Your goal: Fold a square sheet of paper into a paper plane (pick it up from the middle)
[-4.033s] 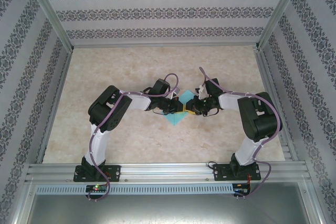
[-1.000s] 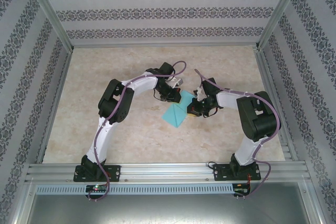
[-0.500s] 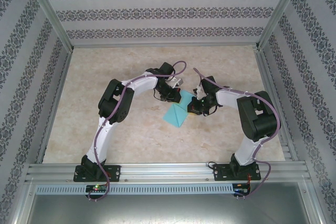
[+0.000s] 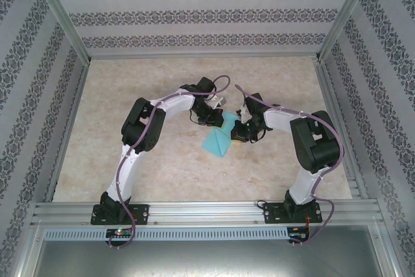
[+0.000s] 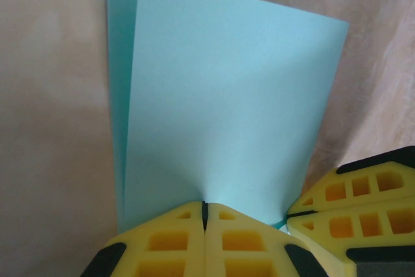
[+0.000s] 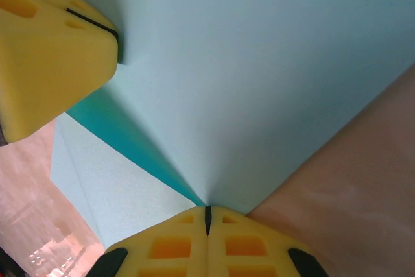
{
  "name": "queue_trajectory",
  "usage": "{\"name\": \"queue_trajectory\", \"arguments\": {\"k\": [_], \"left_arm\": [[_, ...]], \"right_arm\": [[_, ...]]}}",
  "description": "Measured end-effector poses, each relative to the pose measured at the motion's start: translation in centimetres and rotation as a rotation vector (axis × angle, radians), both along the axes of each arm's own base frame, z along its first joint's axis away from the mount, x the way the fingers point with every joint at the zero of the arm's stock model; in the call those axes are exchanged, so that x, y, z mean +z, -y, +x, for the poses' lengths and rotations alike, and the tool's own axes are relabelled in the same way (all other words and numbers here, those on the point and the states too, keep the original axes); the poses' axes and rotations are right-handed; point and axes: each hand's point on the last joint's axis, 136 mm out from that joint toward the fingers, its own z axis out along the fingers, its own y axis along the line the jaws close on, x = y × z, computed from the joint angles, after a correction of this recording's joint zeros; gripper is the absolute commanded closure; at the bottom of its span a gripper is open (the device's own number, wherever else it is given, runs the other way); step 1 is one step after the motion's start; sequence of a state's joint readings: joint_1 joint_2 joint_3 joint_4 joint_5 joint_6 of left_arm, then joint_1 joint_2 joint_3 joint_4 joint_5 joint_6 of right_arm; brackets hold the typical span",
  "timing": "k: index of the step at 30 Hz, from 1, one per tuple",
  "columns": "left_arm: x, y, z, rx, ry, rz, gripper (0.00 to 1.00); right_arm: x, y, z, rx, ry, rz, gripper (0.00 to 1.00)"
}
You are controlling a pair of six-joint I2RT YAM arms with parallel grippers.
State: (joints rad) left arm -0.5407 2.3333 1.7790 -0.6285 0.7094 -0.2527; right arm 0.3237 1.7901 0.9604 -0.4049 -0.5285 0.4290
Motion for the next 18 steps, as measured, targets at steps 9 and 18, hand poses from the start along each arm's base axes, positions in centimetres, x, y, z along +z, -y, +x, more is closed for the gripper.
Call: {"name": "queue_trajectory", "arguments": {"k": [9, 18], "left_arm": [[-0.04, 0.03, 0.03, -0.005, 0.0, 0.001, 1.0], [-0.09, 0.05, -0.01, -0.009, -0.001, 0.001, 1.0]], "right_arm": [[-0.01, 0.24, 0.09, 0.005, 0.008, -0.021, 1.0], [0.03, 0.53, 0.26, 0.0, 0.02, -0.04, 1.0]]}}
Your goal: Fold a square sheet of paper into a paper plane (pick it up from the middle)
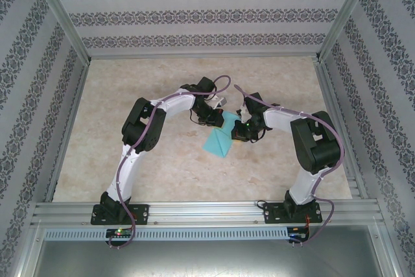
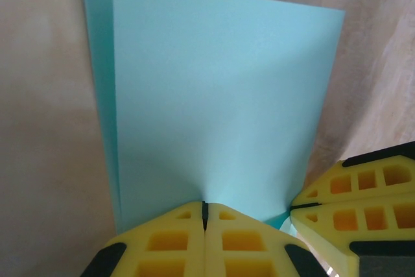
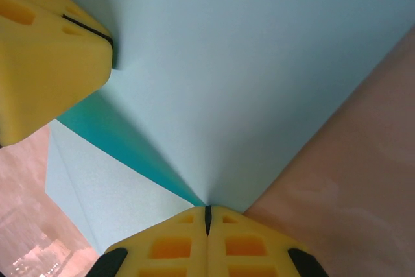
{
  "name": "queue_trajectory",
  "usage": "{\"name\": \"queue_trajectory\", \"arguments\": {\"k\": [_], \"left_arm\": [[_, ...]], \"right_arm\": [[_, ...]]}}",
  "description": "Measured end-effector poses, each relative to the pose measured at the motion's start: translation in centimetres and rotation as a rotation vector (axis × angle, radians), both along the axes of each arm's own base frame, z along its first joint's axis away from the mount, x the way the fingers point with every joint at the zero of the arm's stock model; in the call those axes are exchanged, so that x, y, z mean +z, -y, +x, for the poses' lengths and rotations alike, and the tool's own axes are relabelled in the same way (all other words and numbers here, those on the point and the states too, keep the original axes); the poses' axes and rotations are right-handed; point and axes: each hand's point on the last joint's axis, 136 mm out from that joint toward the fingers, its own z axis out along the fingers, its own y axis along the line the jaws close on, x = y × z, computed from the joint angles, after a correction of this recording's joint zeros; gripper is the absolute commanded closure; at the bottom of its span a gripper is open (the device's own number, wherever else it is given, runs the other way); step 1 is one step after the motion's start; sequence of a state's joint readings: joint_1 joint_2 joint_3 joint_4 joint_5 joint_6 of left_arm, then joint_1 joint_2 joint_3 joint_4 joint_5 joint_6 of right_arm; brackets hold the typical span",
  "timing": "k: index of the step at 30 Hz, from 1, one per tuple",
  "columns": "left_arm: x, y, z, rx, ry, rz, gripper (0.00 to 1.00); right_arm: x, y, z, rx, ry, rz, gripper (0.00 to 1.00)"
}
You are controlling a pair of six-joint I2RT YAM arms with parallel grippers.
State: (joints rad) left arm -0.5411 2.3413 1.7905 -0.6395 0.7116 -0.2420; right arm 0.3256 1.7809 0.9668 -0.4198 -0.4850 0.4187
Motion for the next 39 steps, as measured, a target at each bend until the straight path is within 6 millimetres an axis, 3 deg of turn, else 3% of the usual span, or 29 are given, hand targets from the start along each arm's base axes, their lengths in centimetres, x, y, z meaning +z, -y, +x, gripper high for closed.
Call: {"name": "queue_trajectory", "arguments": {"k": [39], "left_arm": [[-0.02, 0.21, 0.01, -0.007, -0.008, -0.01, 1.0]], "right_arm": [[0.4, 0.43, -0.44, 0.015, -0.004, -0.08, 1.0]]}}
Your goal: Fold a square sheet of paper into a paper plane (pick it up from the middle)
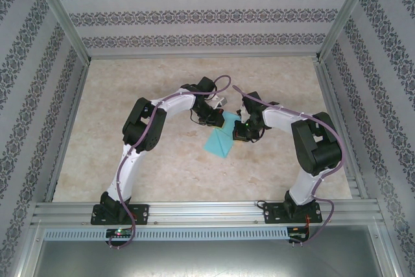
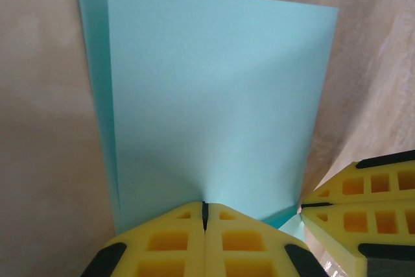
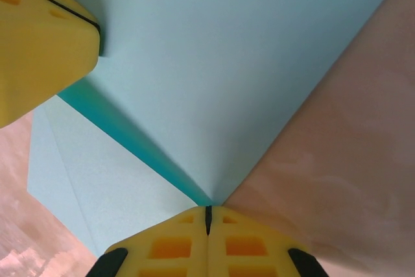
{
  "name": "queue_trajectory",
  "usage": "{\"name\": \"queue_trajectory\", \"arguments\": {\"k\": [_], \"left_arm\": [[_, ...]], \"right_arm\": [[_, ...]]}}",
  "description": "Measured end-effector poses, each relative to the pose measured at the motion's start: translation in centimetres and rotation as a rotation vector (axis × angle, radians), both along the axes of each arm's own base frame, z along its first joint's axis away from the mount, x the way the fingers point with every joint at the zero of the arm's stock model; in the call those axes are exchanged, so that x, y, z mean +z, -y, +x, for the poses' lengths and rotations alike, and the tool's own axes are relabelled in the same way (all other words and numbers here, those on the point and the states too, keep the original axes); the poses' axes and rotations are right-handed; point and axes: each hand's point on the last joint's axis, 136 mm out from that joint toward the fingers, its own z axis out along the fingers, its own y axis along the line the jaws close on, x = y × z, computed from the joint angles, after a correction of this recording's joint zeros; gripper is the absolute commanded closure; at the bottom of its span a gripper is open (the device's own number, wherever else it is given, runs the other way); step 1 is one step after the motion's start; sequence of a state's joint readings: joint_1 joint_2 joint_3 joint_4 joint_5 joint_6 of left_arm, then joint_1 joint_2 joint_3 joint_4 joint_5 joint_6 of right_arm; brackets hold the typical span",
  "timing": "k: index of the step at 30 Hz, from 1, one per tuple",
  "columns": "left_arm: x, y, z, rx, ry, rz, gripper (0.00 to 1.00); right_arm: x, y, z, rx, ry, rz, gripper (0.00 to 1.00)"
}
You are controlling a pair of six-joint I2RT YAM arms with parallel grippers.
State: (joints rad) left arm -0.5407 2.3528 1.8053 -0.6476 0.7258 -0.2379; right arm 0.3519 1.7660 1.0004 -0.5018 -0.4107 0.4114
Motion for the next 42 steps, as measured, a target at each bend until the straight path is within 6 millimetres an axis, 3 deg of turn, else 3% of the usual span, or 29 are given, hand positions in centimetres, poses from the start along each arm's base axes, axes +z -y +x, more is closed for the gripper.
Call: {"name": "queue_trajectory", "arguments": {"k": [11, 18, 42], "left_arm": [[0.0, 0.1, -0.1, -0.003, -0.005, -0.005, 1.0], [0.0, 0.1, -0.1, -0.004, -0.003, -0.005, 1.0], [0.0, 0.2, 0.0, -0.006, -0.004, -0.008, 1.0]], "right_arm": [[0.5, -0.7, 0.9, 0.014, 0.017, 0.002, 1.0], [-0.4, -0.3, 0.6, 0.025, -0.003, -0.024, 1.0], [-0.4, 0.2, 0.6, 0.019, 0.004, -0.052, 1.0]]}}
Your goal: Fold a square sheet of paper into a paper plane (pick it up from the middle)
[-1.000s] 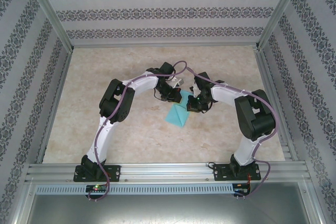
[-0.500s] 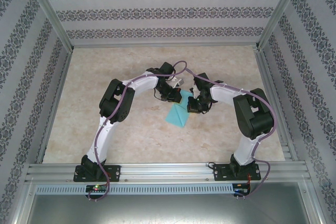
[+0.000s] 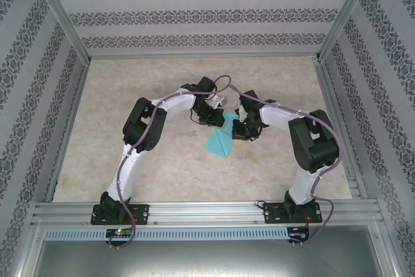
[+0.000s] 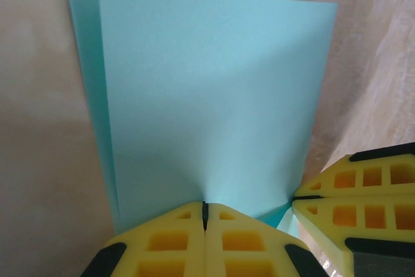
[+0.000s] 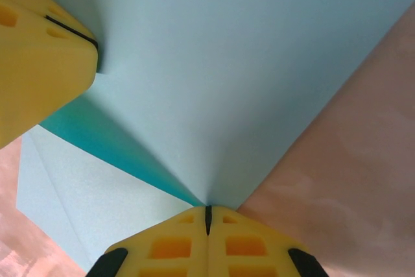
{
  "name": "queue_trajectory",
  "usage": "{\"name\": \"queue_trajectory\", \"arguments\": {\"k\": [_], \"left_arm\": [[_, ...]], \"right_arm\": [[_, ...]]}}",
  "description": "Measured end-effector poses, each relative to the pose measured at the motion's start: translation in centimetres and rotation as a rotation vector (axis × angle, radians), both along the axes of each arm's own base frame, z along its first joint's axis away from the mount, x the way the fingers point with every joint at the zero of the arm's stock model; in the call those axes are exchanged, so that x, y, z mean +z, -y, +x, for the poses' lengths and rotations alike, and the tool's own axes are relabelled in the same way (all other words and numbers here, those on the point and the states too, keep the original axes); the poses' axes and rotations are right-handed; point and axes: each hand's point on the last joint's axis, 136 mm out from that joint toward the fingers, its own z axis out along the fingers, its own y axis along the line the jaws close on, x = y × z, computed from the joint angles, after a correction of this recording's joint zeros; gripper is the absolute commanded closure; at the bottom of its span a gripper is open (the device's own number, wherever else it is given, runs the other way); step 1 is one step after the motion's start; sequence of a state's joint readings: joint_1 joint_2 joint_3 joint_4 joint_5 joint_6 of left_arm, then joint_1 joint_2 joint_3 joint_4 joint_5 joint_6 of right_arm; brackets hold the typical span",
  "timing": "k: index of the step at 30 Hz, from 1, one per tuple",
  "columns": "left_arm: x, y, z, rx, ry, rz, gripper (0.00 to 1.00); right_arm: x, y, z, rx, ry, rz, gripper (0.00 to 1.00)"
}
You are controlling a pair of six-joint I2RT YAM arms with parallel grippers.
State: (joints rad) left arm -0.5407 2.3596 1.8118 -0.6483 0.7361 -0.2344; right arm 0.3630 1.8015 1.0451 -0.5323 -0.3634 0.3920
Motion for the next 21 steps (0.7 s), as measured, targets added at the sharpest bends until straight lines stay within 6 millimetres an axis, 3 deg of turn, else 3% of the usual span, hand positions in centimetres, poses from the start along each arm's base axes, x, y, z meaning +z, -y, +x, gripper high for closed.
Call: {"name": "queue_trajectory", "arguments": {"k": [21], "left_arm": [[0.19, 0.18, -0.02, -0.003, -0.004, -0.011, 0.99]], "right_arm": [[-0.19, -0.05, -0.02, 0.008, -0.014, -0.008, 1.0]]}}
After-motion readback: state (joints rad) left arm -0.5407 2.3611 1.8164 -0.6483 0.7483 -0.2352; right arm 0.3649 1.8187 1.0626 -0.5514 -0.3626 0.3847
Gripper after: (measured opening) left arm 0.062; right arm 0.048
